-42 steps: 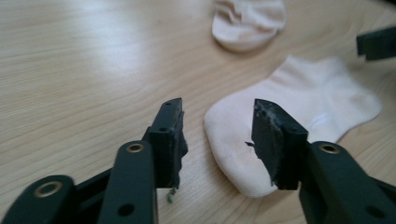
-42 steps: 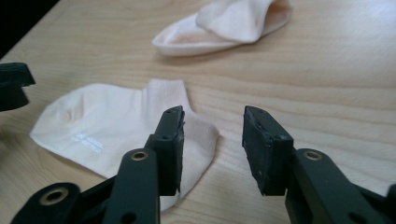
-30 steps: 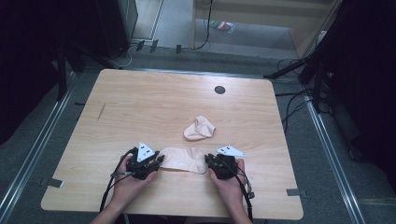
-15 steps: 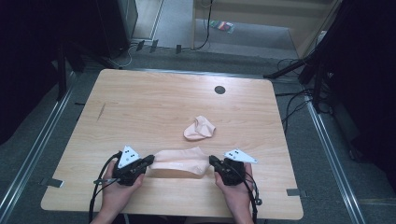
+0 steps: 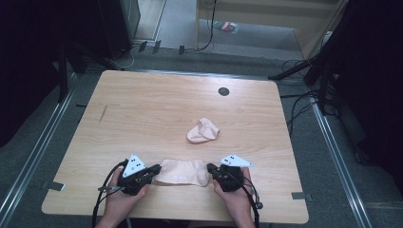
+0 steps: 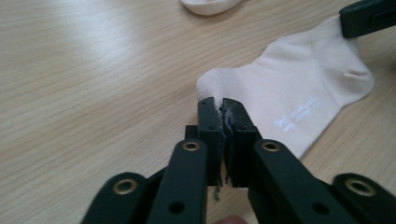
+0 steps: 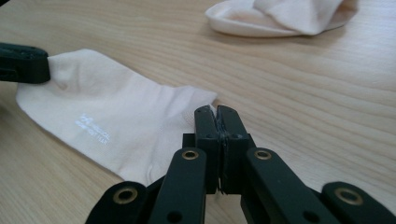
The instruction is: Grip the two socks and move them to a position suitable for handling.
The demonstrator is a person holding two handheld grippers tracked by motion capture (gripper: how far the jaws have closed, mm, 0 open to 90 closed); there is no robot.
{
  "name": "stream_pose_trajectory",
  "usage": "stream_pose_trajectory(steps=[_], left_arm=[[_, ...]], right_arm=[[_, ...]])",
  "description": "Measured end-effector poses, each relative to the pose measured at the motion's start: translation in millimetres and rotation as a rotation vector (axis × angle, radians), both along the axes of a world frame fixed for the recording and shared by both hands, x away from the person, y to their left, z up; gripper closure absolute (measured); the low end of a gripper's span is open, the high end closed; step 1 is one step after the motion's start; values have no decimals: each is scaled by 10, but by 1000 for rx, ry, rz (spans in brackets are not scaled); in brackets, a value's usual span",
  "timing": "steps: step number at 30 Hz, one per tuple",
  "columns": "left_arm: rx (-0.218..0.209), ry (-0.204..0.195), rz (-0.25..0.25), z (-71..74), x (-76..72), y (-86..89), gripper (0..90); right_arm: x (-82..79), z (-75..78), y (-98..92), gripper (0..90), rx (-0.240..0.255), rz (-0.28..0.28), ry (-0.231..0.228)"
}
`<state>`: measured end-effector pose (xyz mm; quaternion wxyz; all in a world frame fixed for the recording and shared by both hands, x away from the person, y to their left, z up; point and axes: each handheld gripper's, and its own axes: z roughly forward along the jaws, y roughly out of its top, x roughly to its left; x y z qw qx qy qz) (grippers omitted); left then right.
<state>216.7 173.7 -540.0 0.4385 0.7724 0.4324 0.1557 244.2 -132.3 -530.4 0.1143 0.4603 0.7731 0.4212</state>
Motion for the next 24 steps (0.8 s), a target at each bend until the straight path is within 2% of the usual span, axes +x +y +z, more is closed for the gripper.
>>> stream_pose_trajectory(steps=[1,2,3,4,6,7,8,9,12,14,17,20,21,24], left_arm=[[4,-9,16,1,14,14,548],[4,-9,16,1,14,14,494],[-5,-20,25,13,19,36,442],[-8,-25,30,25,28,56,442],[-70,-3,32,61,63,113,364],[-100,-4,39,90,94,184,313],[-100,-4,39,90,94,184,298],[-106,-13,49,99,110,225,287],[-138,-40,102,106,178,381,271],[-156,-56,151,99,238,490,256],[-144,-62,231,36,368,652,206],[-121,-51,248,-9,411,685,190],[-108,-45,256,-49,432,686,190],[-114,-37,260,-74,447,682,188]], right_arm=[[30,-37,-2,838,-1,29,29],[30,-37,-2,838,-1,29,29],[57,-60,-24,656,1,23,30],[57,-60,-24,656,1,23,30],[71,-41,-52,560,26,16,24],[70,9,-77,515,48,12,0],[70,9,-77,515,48,12,0],[67,49,-95,507,48,7,-21],[72,71,-114,512,41,-6,-40],[99,89,-135,521,34,-21,-49],[171,138,-146,539,36,-54,-66],[216,152,-122,552,23,-63,-76],[273,156,-77,561,0,-69,-94],[342,158,-23,584,-23,-72,-109]])
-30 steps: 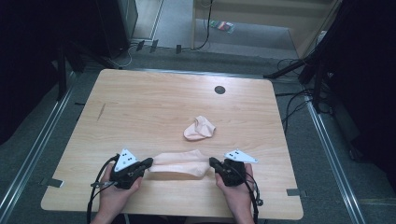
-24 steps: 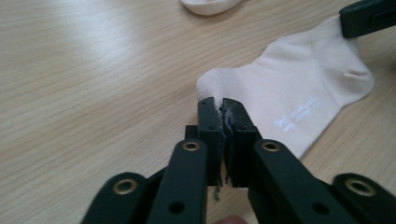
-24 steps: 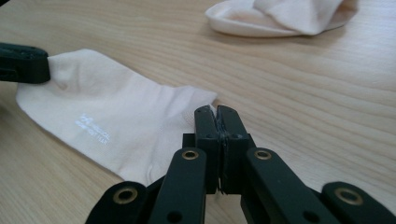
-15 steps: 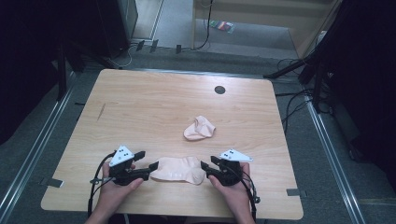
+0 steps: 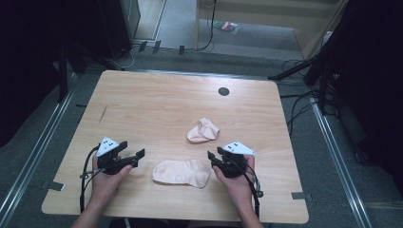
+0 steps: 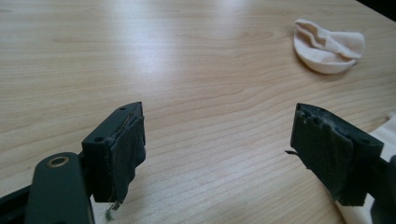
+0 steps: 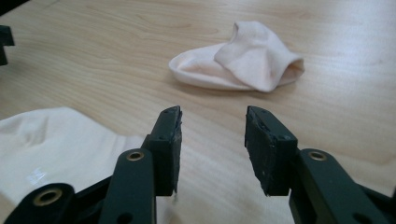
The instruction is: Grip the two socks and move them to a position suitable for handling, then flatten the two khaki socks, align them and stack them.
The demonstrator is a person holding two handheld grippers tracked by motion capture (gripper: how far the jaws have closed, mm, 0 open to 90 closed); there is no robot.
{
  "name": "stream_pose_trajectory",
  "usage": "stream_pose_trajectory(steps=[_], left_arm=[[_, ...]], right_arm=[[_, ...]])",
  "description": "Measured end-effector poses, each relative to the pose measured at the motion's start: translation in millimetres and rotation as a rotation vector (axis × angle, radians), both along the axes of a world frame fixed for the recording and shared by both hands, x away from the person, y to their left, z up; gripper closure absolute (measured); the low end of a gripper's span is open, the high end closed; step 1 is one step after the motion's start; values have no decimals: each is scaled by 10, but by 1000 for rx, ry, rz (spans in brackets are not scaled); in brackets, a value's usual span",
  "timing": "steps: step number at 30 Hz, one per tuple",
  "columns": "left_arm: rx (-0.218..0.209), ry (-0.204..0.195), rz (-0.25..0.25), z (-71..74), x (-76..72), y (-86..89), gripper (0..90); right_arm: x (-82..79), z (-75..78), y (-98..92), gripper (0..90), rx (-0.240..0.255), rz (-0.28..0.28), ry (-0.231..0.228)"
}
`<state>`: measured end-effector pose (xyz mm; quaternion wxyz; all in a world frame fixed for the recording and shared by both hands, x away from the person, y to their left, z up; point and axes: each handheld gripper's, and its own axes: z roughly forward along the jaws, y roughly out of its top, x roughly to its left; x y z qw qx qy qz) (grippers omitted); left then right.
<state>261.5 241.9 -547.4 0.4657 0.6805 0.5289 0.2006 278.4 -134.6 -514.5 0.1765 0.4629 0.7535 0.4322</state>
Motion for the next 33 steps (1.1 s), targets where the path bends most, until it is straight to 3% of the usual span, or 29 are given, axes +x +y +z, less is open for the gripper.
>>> stream_pose_trajectory(steps=[4,5,6,7,8,11,18,19,20,21,22,23,28,29,30,31,32,33], left_arm=[[-14,11,18,-20,12,19,189],[-28,17,27,-29,16,26,190],[-28,17,27,-29,16,26,189],[-33,20,31,-33,22,25,190],[-33,20,31,-33,22,25,189],[-23,23,29,-36,22,16,190],[-27,29,32,-40,27,13,195],[-28,31,33,-41,28,12,196],[-28,31,34,-42,29,11,196],[-29,31,33,-41,29,11,198],[-30,30,34,-42,29,10,198],[-29,30,33,-42,29,11,198],[-26,31,33,-42,28,7,199],[-26,31,34,-43,28,6,199],[-26,31,34,-43,28,6,199],[-25,31,34,-42,26,6,199],[-25,31,34,-42,26,6,199],[-24,32,33,-42,27,6,199]], right_arm=[[188,8,107,632,-45,13,-41],[299,9,168,632,-71,9,-50],[299,9,168,632,-71,9,-50],[417,5,238,622,-94,20,-53],[417,5,238,622,-94,20,-53],[631,-50,353,576,-113,11,-68],[831,-202,532,524,-176,17,-35],[869,-252,559,561,-208,-17,-30],[869,-252,559,561,-208,-17,-30],[890,-284,561,675,-185,-13,-16],[890,-284,561,675,-185,-13,-16],[890,-296,568,799,-201,-15,-17],[871,-242,541,878,-160,-30,-8],[861,-178,503,879,-102,-27,-8],[861,-178,503,879,-102,-27,-8],[849,-100,450,879,-44,-28,-6],[849,-100,450,879,-44,-28,-6],[848,-61,413,879,-14,-30,-8]])
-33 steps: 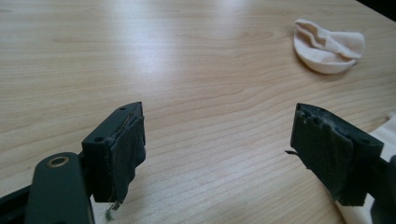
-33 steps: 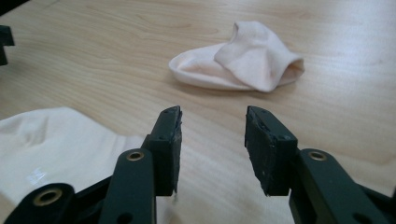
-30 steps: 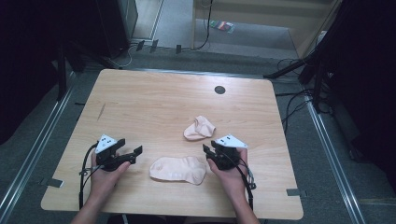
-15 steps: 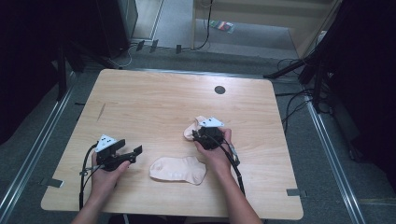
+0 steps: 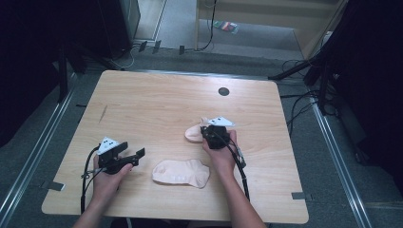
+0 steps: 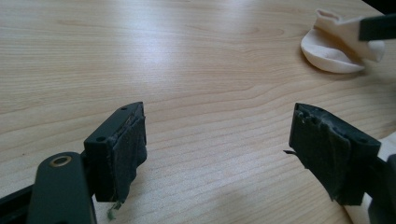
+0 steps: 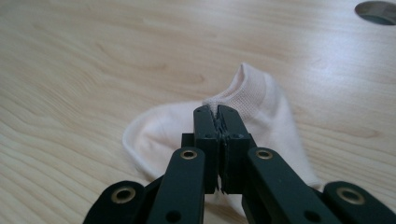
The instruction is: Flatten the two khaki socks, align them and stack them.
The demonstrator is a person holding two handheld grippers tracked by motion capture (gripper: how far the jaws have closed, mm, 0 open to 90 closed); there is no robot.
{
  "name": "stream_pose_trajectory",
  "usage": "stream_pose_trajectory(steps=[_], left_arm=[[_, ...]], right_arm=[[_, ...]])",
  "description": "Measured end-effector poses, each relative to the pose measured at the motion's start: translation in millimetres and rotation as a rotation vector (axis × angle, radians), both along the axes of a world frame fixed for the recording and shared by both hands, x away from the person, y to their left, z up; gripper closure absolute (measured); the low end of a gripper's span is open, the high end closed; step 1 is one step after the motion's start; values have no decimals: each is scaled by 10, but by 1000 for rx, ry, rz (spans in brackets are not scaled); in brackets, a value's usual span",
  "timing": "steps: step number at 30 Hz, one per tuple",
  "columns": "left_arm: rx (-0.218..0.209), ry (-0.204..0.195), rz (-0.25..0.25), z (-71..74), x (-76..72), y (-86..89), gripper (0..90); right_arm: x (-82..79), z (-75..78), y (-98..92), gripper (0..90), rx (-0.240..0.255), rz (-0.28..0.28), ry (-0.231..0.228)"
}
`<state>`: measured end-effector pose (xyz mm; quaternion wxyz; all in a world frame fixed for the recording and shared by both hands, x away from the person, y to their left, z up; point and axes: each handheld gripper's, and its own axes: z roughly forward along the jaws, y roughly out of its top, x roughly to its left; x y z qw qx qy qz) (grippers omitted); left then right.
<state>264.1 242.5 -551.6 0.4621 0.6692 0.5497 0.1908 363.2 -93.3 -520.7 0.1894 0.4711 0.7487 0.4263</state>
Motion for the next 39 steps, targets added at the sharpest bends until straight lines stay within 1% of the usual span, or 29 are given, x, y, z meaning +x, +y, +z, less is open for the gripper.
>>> stream_pose_trajectory(steps=[1,2,3,4,5,6,8,9,12,13,14,15,16,17,18,19,20,21,22,24,25,26,28,30,32,34,35,36,39], left_arm=[[0,0,1,0,1,-2,199],[1,0,1,0,1,-2,200],[0,0,2,0,1,-2,200],[0,0,1,0,2,-1,200],[0,0,1,0,2,-1,200],[-1,0,2,0,2,-1,201],[0,0,3,-1,3,-2,201],[0,0,3,-1,3,-2,202],[3,-1,2,-1,4,-3,202],[3,0,3,-1,4,-4,202],[2,0,3,0,3,-3,203],[2,0,3,0,3,-3,203],[7,-5,5,0,2,-8,205],[14,-10,7,1,1,-18,205],[27,-14,3,6,-1,-26,209],[27,-14,3,6,-1,-26,212],[29,-16,13,20,2,-24,217],[29,-16,13,20,2,-24,226],[28,-24,14,44,7,-26,233],[32,-29,7,64,19,-29,243],[23,-33,5,88,34,-49,252],[32,-49,-9,148,72,-114,282],[42,-54,-15,176,97,-156,296],[71,-47,-47,219,168,-260,323],[74,-35,-92,250,253,-358,369],[90,-8,-144,274,353,-469,366],[119,24,-186,293,445,-594,368],[119,24,-186,293,445,-594,373],[114,45,-241,319,569,-759,394]], right_arm=[[0,39,-43,879,34,-6,4],[18,101,-144,880,82,-19,5],[18,101,-144,880,82,-19,5],[60,134,-256,881,107,-27,8],[60,134,-256,881,107,-27,8],[105,144,-383,881,144,-61,21],[148,137,-509,879,178,-101,33],[148,137,-509,879,178,-101,33],[218,96,-679,862,208,-155,52],[239,80,-730,860,207,-180,52],[278,52,-823,821,207,-215,59],[278,52,-823,821,207,-215,59],[312,26,-869,688,142,-242,37],[312,26,-869,688,142,-242,37],[317,14,-885,659,64,-268,20],[317,14,-885,659,64,-268,20],[297,16,-880,626,41,-258,4],[297,16,-880,626,41,-258,4],[273,25,-861,602,24,-239,-10],[268,28,-855,599,14,-233,-15],[266,28,-854,599,7,-229,-17],[274,19,-863,596,13,-227,-10],[279,12,-870,592,17,-232,-2],[291,-5,-883,588,17,-236,7],[305,-32,-879,584,17,-225,21],[308,-42,-876,584,9,-222,24],[320,-68,-871,583,-3,-217,31],[320,-68,-871,583,-3,-217,31],[345,-109,-894,573,-2,-231,48]])
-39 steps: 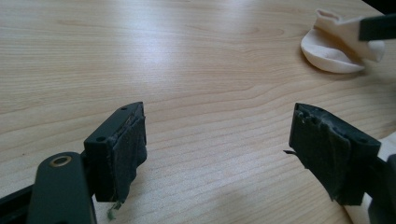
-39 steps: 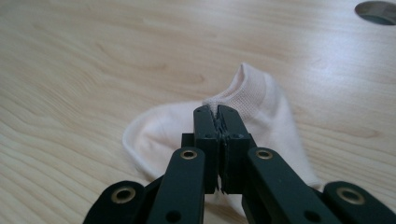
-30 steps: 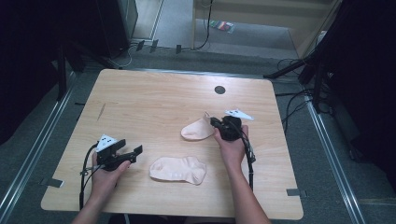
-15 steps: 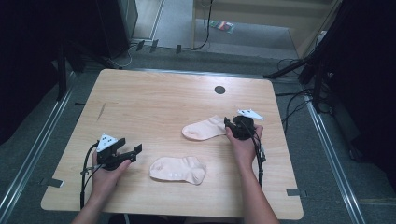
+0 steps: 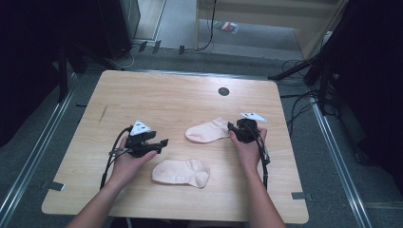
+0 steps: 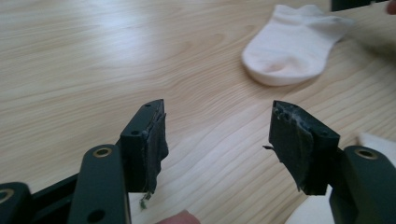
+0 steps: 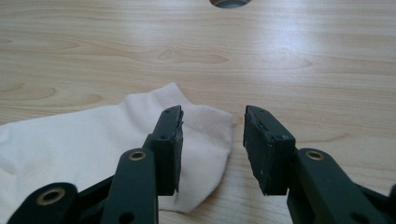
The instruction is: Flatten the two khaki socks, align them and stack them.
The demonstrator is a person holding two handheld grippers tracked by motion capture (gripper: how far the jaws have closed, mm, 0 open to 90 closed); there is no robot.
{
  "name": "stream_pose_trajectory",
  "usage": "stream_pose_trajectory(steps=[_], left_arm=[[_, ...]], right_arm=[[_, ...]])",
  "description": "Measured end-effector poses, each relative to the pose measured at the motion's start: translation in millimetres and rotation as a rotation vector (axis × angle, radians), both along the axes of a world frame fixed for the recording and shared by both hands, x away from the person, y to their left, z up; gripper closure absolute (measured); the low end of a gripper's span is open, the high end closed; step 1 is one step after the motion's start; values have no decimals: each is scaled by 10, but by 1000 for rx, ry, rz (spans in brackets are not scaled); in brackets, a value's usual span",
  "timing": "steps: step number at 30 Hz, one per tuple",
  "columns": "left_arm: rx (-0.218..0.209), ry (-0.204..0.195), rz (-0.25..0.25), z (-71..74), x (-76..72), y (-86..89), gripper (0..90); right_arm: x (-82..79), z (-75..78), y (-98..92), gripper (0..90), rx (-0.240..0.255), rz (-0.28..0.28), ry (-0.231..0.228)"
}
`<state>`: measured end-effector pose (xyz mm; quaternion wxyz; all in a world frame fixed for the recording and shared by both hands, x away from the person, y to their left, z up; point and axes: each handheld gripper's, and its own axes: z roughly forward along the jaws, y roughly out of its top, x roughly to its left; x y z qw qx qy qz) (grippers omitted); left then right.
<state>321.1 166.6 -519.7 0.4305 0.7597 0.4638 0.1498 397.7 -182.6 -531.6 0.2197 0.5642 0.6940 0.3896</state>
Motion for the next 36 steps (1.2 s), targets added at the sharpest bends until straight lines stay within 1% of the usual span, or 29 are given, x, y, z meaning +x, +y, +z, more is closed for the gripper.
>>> stream_pose_trajectory(steps=[2,3,4,6,7,8,9,10,11,12,14,15,16,18,19,20,21,23,24,25,26,27,28,29,30,31,33,35,36], left_arm=[[-5,21,-20,8,77,-95,425],[-21,38,-36,-3,152,-187,441],[-21,38,-36,-3,152,-187,458],[-28,58,-33,-16,222,-280,468],[-37,66,-37,-20,254,-320,483],[-49,72,-31,-29,280,-367,483],[-65,86,-19,-52,326,-458,494],[-65,86,-19,-52,326,-458,500],[-69,94,-11,-60,347,-504,500],[-68,104,1,-66,366,-549,506],[-76,126,29,-80,409,-634,532],[-77,137,33,-79,429,-671,544],[-67,139,37,-84,445,-712,555],[-21,149,48,-106,469,-786,586],[23,150,68,-147,477,-845,622],[23,150,68,-147,477,-845,648],[53,146,77,-162,478,-860,648],[57,152,77,-193,485,-873,676],[57,153,71,-194,485,-876,740],[56,151,63,-197,484,-888,776],[75,148,45,-194,485,-895,808],[83,146,40,-192,487,-903,846],[67,160,39,-190,494,-903,846],[53,173,36,-184,500,-893,888],[52,176,35,-176,501,-881,900],[51,179,31,-166,497,-868,900],[44,167,18,-139,481,-826,900],[27,154,15,-91,460,-758,900],[6,138,13,-27,428,-672,900]], right_arm=[[17,-22,-29,572,7,-10,7],[29,-38,-52,573,17,-16,10],[29,-38,-52,573,17,-16,10],[46,-45,-68,575,22,-12,12],[67,-43,-66,573,16,-8,22],[67,-43,-66,573,16,-8,22],[87,-44,-58,568,13,0,30],[101,-46,-54,562,15,6,35],[101,-46,-54,562,15,6,35],[114,-48,-47,555,19,12,45],[135,-54,-29,545,11,15,52],[143,-56,-19,541,6,18,54],[149,-60,-9,537,5,21,52],[154,-69,9,536,-8,26,58],[157,-92,21,540,-21,32,68],[157,-92,21,540,-21,32,68],[156,-107,26,544,-29,36,72],[149,-111,36,562,-44,41,64],[142,-111,46,613,-46,44,62],[131,-112,57,658,-59,51,59],[119,-116,74,699,-69,62,52],[103,-117,91,762,-86,70,48],[103,-117,91,762,-86,70,48],[89,-116,102,828,-83,78,51],[75,-115,104,861,-74,89,54],[61,-112,108,876,-62,93,59],[35,-100,103,886,-48,95,68],[-7,-76,85,889,-18,108,67],[-53,-47,73,889,6,112,61]])
